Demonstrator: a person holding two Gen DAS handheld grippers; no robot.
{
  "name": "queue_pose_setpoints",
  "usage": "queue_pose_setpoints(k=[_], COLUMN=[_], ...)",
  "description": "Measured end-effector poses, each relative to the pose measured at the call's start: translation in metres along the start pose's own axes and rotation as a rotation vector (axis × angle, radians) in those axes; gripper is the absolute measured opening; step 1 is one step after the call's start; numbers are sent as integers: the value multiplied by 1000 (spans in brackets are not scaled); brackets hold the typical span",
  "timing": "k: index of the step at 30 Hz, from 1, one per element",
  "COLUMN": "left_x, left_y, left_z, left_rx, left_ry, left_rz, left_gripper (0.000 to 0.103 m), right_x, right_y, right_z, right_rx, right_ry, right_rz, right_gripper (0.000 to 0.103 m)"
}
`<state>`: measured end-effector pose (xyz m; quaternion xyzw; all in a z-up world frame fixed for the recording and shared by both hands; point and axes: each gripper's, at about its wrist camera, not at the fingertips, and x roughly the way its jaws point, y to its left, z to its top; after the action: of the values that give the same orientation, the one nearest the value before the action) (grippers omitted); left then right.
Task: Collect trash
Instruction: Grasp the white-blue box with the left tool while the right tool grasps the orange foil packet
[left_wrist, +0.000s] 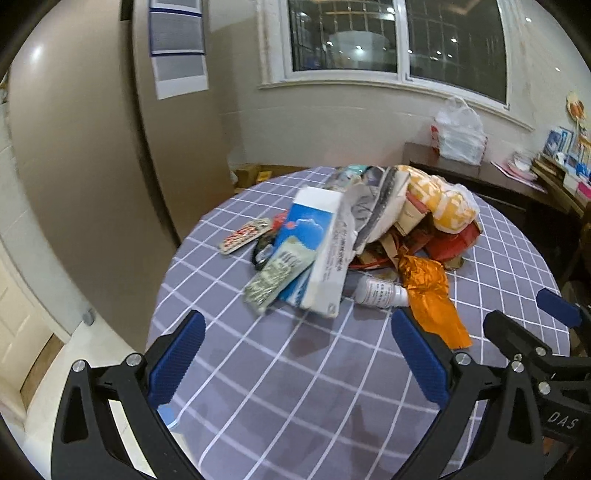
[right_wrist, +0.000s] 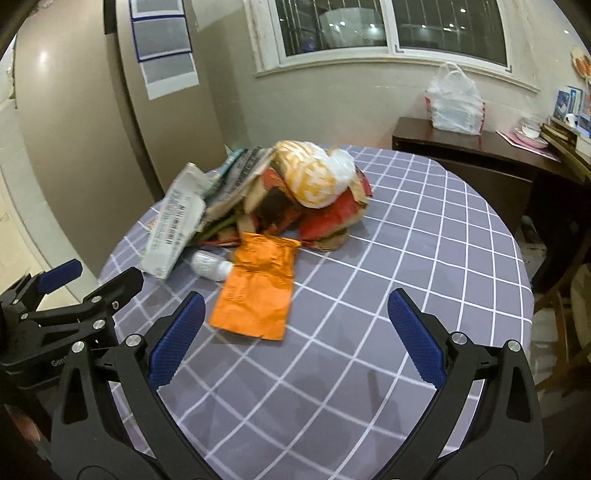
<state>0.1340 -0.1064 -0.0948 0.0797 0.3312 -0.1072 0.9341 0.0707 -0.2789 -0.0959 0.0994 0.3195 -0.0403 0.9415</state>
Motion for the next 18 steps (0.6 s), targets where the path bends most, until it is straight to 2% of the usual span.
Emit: queue_pose_setpoints(k=[3,4,8,12,13,18], left_x=[12,16,38,58,60,50], left_y=[-2,-2,-2,-1,-2,0], left_z=[9,12,18,19,19,21], left_rx=[11,12,12,-13,-13,-50], left_ry=[-17,-10,43,101,107,42], left_rz=[-12,-8,-43,-89,-95,-137], left_gripper=[99,96,65,44,35,30], right_x=[10,13,22,28,30,34], right_y=[-5,-6,-8,-7,-7,-5], right_z=[2,3,6,8,8,11], right_rx=[4,7,8,0,1,-10], right_ry=[16,20,34,46,51,68], right_rz=[-13,-16,-19,-18,-15,-14], right_gripper=[97,97,97,97,97,97])
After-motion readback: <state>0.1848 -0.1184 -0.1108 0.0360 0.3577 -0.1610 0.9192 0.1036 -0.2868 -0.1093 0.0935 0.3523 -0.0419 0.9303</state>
